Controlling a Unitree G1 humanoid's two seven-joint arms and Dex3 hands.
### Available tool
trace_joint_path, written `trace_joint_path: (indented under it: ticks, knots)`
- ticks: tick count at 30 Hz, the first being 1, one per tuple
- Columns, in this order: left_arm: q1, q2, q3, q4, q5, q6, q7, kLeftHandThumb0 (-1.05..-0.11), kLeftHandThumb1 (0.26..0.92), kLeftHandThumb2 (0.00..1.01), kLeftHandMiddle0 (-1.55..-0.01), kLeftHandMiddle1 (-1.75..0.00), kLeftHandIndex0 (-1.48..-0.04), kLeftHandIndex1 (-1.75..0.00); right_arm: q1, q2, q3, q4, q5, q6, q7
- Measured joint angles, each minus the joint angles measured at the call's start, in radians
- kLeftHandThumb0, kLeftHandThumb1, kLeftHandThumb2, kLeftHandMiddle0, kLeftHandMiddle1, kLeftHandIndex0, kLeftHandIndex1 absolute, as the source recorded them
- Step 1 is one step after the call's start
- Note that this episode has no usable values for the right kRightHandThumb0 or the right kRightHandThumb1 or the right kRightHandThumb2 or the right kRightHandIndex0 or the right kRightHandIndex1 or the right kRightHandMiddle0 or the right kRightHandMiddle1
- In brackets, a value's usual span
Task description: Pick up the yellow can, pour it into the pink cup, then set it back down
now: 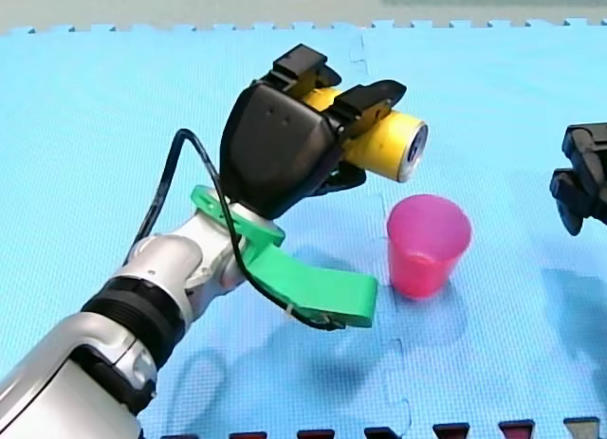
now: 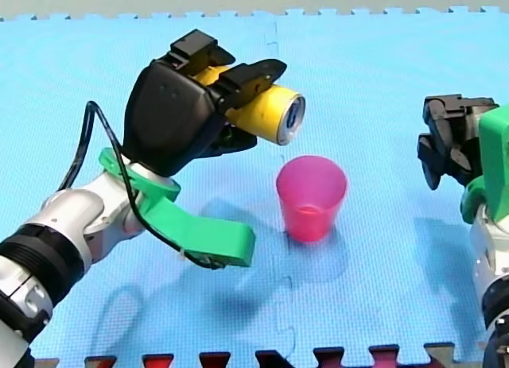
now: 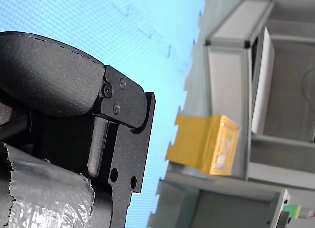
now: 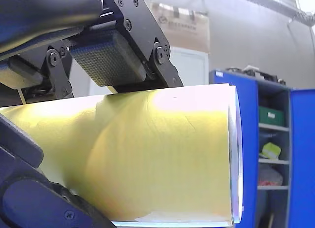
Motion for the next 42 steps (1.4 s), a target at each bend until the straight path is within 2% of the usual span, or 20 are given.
trace_joint_path:
  ticks: [9, 18, 25, 27, 29, 31, 35, 42]
  knots:
    - [-0.015, -0.009, -0.035, 0.03, 0.026, 0.041, 0.075, -0.29, 0.847, 0.0, -0.87, -1.34, -1.28, -0.07, 0.0, 0.001, -0.001, 0.0, 0.001, 0.0, 0.001]
    - [-0.018, -0.016, -0.053, 0.034, 0.028, 0.057, 0.09, -0.294, 0.854, 0.0, -0.87, -1.34, -1.26, -0.11, 0.001, 0.001, -0.005, -0.001, 0.004, 0.0, 0.006]
    - [-0.018, -0.018, -0.08, 0.043, 0.048, 0.104, 0.112, -0.305, 0.856, 0.0, -0.87, -1.32, -1.23, -0.15, 0.001, 0.002, -0.007, -0.001, 0.006, 0.0, 0.009]
    - [-0.018, -0.019, -0.086, 0.043, 0.054, 0.115, 0.115, -0.308, 0.856, 0.0, -0.87, -1.35, -1.18, -0.25, 0.001, 0.003, -0.009, -0.001, 0.009, 0.0, 0.011]
    - [-0.018, -0.02, -0.089, 0.044, 0.055, 0.12, 0.117, -0.31, 0.857, 0.0, -0.86, -1.39, -0.99, -0.62, 0.001, 0.003, -0.011, -0.001, 0.014, 0.0, 0.014]
    - [-0.018, -0.021, -0.092, 0.044, 0.055, 0.125, 0.119, -0.311, 0.857, 0.0, -0.85, -1.42, -0.92, -0.75, 0.001, 0.003, -0.012, -0.001, 0.017, 0.0, 0.016]
    - [-0.018, -0.022, -0.097, 0.043, 0.057, 0.138, 0.121, -0.315, 0.857, 0.0, -0.83, -1.49, -0.87, -0.86, 0.002, 0.003, -0.013, -0.002, 0.022, 0.0, 0.02]
    - [-0.018, -0.017, -0.113, 0.032, 0.07, 0.172, 0.112, -0.318, 0.856, 0.0, -0.82, -1.53, -0.84, -0.93, 0.005, 0.003, -0.012, -0.004, 0.024, 0.001, 0.021]
